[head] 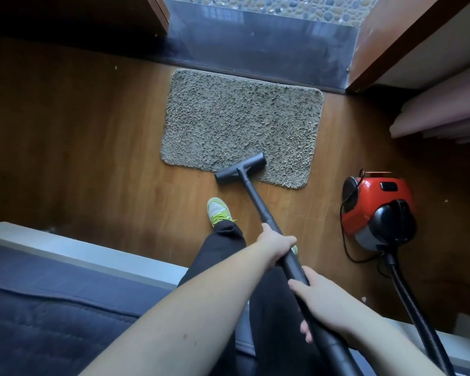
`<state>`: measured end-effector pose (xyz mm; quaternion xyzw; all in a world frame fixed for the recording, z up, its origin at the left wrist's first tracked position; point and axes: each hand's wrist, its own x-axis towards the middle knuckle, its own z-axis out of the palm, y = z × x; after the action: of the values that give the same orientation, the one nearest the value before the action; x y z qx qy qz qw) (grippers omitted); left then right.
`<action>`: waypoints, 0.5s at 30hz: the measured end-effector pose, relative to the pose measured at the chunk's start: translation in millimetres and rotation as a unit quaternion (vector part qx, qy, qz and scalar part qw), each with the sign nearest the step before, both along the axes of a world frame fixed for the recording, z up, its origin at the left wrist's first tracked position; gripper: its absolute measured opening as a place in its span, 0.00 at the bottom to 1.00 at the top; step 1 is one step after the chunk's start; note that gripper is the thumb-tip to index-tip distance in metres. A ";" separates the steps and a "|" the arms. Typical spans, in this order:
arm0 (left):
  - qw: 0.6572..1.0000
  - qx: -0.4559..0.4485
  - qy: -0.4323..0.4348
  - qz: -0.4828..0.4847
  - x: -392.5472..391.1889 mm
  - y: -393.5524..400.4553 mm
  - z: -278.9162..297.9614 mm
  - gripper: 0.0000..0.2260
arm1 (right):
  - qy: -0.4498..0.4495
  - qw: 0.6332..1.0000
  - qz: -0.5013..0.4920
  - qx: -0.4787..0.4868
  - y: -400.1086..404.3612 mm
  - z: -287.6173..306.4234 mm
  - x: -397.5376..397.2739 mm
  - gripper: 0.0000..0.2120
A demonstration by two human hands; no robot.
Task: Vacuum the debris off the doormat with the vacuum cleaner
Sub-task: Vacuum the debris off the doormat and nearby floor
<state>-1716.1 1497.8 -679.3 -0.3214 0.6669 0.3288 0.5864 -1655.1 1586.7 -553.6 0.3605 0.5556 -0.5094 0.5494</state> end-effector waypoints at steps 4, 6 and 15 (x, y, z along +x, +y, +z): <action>0.999 0.006 -0.035 0.022 21.7 2.7 -6.4 0.43 | 0.000 0.999 0.036 0.015 3.3 5.5 14.3 0.07; 0.999 0.005 -0.036 0.024 23.6 2.2 -3.3 0.42 | 0.007 0.999 0.053 0.013 3.1 7.2 16.1 0.09; 0.981 0.022 0.050 0.185 -30.7 -39.2 -5.5 0.45 | 0.071 0.996 0.049 -0.013 -32.8 -1.9 -35.8 0.22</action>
<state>-1746.8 1458.5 -684.8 -0.4091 0.6175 0.4616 0.4881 -1690.9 1553.9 -555.5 0.2885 0.6034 -0.5137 0.5374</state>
